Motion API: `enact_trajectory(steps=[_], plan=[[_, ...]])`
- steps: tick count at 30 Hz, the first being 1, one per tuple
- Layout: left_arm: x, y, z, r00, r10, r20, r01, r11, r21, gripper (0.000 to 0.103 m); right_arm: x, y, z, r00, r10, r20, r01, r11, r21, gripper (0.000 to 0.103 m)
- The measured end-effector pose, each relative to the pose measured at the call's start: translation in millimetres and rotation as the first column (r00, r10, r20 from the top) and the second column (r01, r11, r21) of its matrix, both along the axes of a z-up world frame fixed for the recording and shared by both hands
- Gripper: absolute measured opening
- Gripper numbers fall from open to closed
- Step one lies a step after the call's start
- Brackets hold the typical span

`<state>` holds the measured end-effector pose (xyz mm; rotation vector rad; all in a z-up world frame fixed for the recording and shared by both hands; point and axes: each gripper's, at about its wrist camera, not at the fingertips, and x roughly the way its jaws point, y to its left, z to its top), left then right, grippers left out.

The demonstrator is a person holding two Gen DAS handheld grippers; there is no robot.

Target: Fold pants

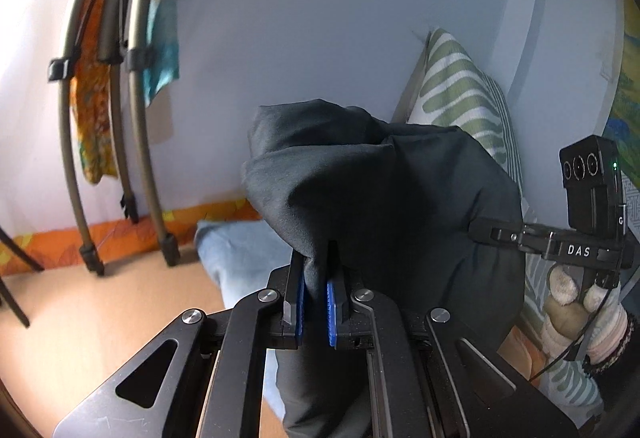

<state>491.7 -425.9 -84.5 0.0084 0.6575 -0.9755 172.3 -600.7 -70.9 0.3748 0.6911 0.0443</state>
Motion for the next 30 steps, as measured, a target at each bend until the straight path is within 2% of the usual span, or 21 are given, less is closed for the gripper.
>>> enact_trajectory(steps=[15, 30], plan=[[37.4, -33.7, -5.9, 1.0, 0.011, -0.025, -0.01, 0.999, 0.039, 0.006, 36.7, -35.3, 3.2, 0.998, -0.034, -0.057, 0.033, 0.999, -0.021, 0.027], [68.1, -43.0, -41.4, 0.994, 0.1, -0.045, -0.094, 0.988, 0.124, 0.004, 84.8, -50.2, -47.1, 0.984, -0.034, -0.172, 0.027, 0.999, -0.044, 0.027]])
